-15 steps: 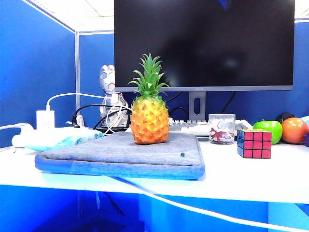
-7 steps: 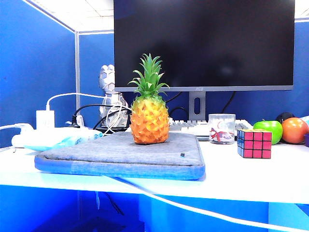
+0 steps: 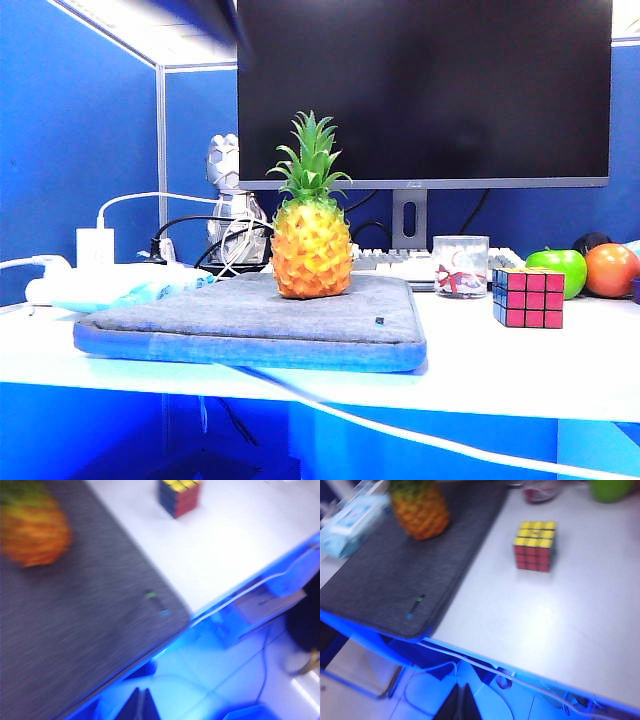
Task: Rotate the Rubik's Cube so that its red face is facing towards you.
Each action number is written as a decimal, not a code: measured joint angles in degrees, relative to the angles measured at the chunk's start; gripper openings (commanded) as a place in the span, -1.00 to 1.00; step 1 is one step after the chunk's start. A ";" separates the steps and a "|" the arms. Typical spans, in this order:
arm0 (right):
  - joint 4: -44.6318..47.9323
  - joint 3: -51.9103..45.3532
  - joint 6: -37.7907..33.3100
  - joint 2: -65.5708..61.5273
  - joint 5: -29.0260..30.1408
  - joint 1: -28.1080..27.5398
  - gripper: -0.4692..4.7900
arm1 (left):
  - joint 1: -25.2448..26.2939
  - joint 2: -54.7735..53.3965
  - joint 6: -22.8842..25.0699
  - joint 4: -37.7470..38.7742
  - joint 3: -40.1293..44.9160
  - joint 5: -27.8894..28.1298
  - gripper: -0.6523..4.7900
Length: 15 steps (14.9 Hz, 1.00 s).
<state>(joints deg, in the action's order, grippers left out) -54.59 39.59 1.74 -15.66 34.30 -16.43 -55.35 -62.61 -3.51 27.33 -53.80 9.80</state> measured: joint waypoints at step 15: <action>24.55 -11.19 -24.81 12.00 -1.20 0.02 -0.86 | 10.67 -0.20 13.11 -47.67 18.64 -34.80 -0.70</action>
<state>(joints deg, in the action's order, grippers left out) -30.04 28.40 -23.07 -3.66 33.10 -16.40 -44.69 -62.81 9.61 -20.34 -35.16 -24.99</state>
